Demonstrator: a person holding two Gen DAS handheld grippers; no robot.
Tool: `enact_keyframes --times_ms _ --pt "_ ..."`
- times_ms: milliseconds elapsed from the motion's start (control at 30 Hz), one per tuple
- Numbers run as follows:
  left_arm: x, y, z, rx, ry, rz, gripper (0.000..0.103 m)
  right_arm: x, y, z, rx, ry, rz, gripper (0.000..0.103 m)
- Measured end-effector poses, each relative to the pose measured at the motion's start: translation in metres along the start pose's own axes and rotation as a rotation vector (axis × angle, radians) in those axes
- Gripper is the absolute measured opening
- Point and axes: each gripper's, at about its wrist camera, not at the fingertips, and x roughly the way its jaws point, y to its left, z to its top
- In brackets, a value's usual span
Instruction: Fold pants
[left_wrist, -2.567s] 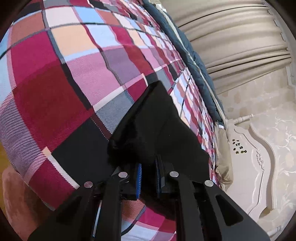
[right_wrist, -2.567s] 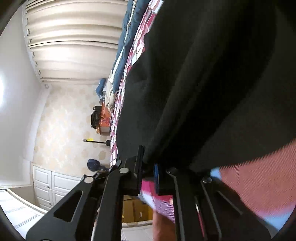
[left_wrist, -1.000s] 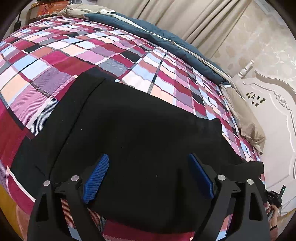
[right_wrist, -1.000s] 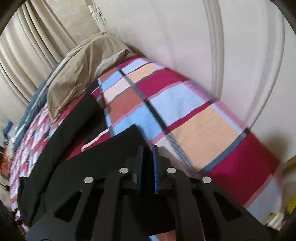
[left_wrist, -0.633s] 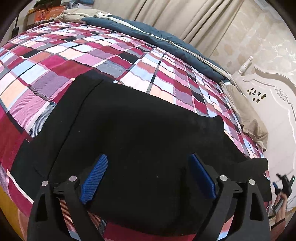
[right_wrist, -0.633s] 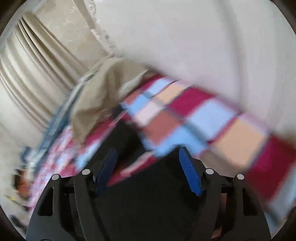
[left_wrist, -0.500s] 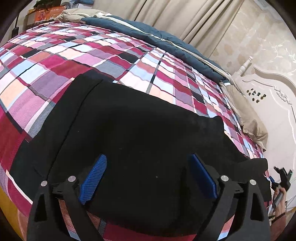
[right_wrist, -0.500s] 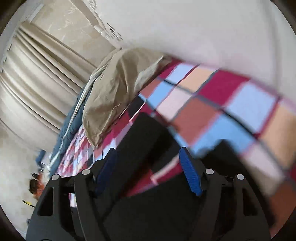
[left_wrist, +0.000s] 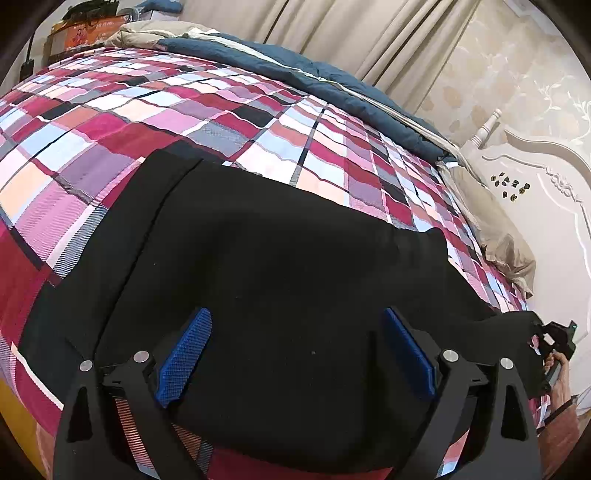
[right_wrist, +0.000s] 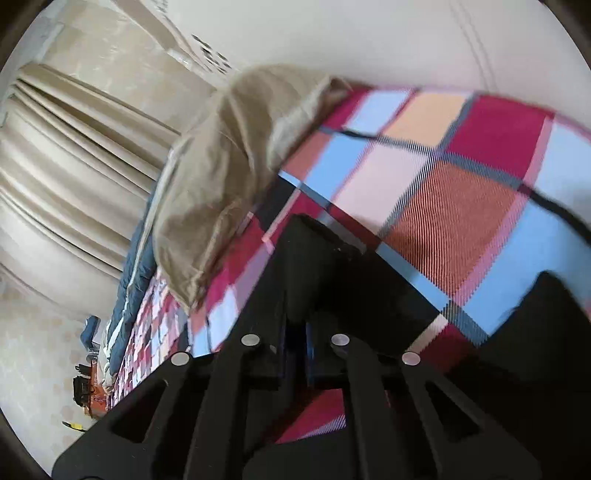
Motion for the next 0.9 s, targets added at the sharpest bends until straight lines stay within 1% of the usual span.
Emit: enact_keyframes --times_ms 67,233,333,433,533,633,733,800,900 --pt "0.000 0.001 0.001 -0.001 0.004 -0.004 0.092 -0.018 0.006 -0.001 -0.020 -0.031 0.024 0.006" --pt "0.000 0.005 0.002 -0.032 0.003 -0.026 0.092 -0.085 0.005 -0.008 -0.044 -0.107 0.062 0.006" --pt "-0.001 0.007 0.002 -0.043 -0.001 -0.034 0.092 -0.126 -0.010 -0.021 -0.039 -0.150 0.064 0.006" --pt "-0.001 0.006 0.002 -0.033 -0.002 -0.032 0.092 -0.147 -0.037 -0.037 -0.005 -0.152 0.032 0.005" --pt "-0.001 0.005 0.002 -0.023 -0.002 -0.028 0.092 -0.146 -0.070 -0.054 0.050 -0.114 -0.020 0.005" --pt "-0.001 0.004 0.002 -0.019 -0.001 -0.026 0.092 -0.142 -0.095 -0.071 0.098 -0.096 -0.047 0.005" --pt "-0.001 0.003 0.002 -0.019 -0.002 -0.026 0.092 -0.140 -0.106 -0.080 0.123 -0.097 -0.038 0.005" --pt "-0.001 0.004 0.002 -0.017 -0.002 -0.024 0.092 -0.139 -0.107 -0.079 0.127 -0.097 -0.033 0.005" --pt "-0.001 0.004 0.002 -0.016 -0.003 -0.024 0.092 -0.139 -0.110 -0.076 0.152 -0.071 -0.016 0.006"
